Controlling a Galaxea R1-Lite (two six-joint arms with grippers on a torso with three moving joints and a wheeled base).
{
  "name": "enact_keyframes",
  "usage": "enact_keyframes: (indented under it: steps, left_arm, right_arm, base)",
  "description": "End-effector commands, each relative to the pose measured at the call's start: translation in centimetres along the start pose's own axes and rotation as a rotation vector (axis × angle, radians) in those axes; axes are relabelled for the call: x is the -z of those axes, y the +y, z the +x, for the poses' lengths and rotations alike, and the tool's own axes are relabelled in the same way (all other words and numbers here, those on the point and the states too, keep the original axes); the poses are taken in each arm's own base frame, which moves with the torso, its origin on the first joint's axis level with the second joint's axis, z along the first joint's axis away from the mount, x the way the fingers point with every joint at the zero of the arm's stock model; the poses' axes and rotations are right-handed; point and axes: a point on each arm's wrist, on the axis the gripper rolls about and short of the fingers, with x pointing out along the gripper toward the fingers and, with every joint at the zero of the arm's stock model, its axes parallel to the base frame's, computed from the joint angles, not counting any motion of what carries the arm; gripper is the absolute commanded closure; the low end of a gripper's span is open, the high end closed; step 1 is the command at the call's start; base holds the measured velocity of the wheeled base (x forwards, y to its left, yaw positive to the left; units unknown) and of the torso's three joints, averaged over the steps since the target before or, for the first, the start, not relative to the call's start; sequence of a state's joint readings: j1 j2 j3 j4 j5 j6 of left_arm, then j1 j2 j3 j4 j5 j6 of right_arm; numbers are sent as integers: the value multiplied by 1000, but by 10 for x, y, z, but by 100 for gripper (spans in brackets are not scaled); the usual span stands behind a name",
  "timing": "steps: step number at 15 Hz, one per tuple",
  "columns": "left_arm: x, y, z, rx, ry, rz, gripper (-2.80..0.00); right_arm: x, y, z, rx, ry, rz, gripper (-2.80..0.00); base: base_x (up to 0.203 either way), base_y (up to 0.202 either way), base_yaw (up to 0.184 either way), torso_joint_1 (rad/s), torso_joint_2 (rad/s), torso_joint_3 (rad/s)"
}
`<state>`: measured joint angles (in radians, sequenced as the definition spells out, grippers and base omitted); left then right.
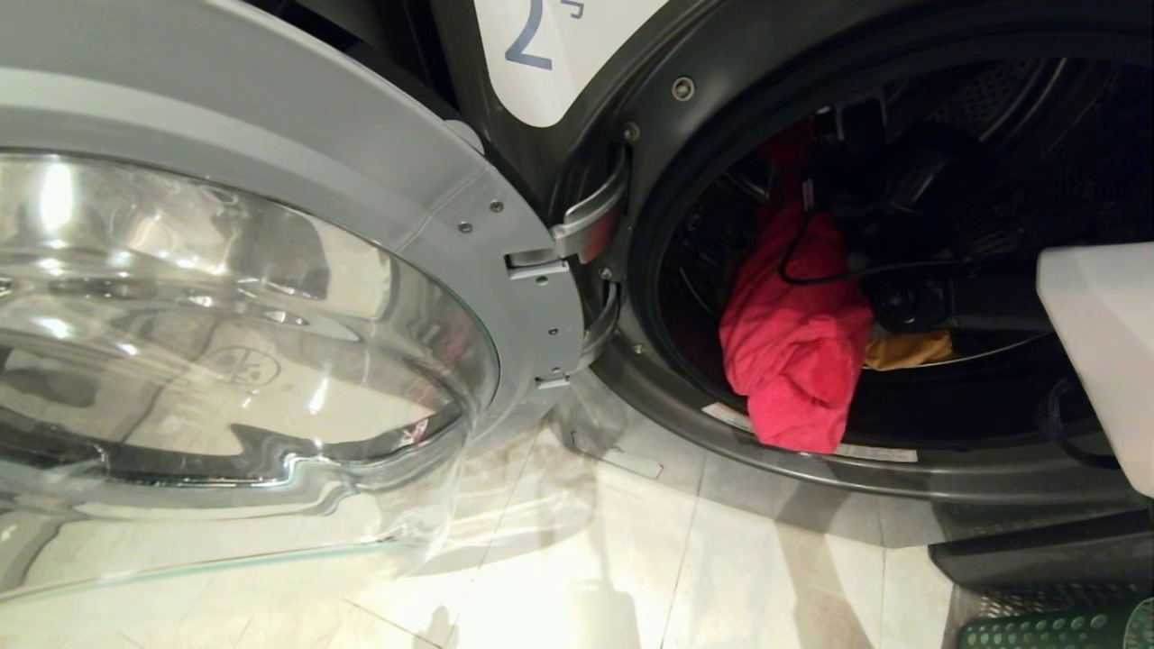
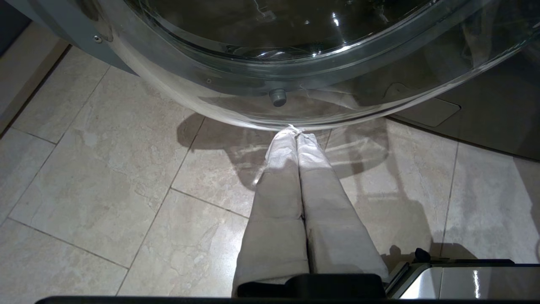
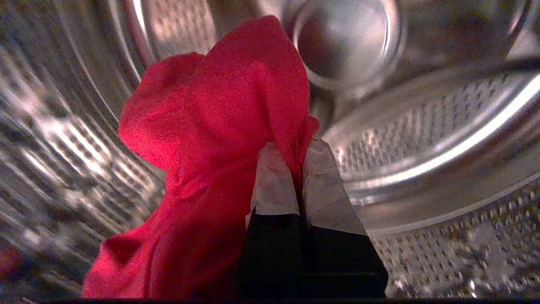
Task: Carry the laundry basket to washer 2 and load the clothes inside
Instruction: Place the clothes into the washing machine
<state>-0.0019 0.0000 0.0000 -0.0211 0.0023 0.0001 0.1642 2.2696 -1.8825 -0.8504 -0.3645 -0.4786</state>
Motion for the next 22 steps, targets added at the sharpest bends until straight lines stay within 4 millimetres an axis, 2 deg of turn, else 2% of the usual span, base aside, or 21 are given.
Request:
enact_keyframes:
  steps: [1, 4, 8, 10, 12, 14, 15, 17, 20, 22]
  left_arm:
    - [2, 0, 1, -1, 7, 0, 0]
    - [2, 0, 1, 0, 7, 0, 0]
    - [2, 0, 1, 0, 7, 0, 0]
    - [2, 0, 1, 0, 7, 0, 0]
    - [2, 0, 1, -1, 7, 0, 0]
    - [2, 0, 1, -1, 7, 0, 0]
    - [2, 0, 1, 0, 7, 1, 0]
    - [2, 0, 1, -1, 7, 0, 0]
    - [2, 0, 1, 0, 7, 0, 0]
    - [1, 0, 1, -1, 6, 0, 0]
  right_arm:
    - [-1, -9, 4, 17, 0, -5, 0]
    - [5, -26, 11, 23, 20, -13, 0]
    - [9, -29, 11, 23, 39, 33, 0]
    - [20, -26, 0, -29, 110, 17, 0]
    - [33, -23, -20, -113, 208, 7, 0]
    - [31, -18, -40, -168, 269, 47, 0]
    - [30, -12, -47, -189, 291, 88, -280]
    - [27, -13, -51, -200, 309, 93, -280]
    - [3, -22, -61, -206, 291, 110, -280]
    - [-6, -30, -74, -211, 299, 113, -280]
  base:
    - [0, 0, 0, 0, 0, 0]
    - [0, 0, 0, 0, 0, 0]
    - [0, 0, 0, 0, 0, 0]
    - [0, 0, 0, 0, 0, 0]
    - [0, 0, 0, 0, 0, 0]
    - [0, 0, 0, 0, 0, 0]
    - [0, 0, 0, 0, 0, 0]
    - [0, 0, 0, 0, 0, 0]
    - [0, 0, 0, 0, 0, 0]
    - [0, 0, 0, 0, 0, 0]
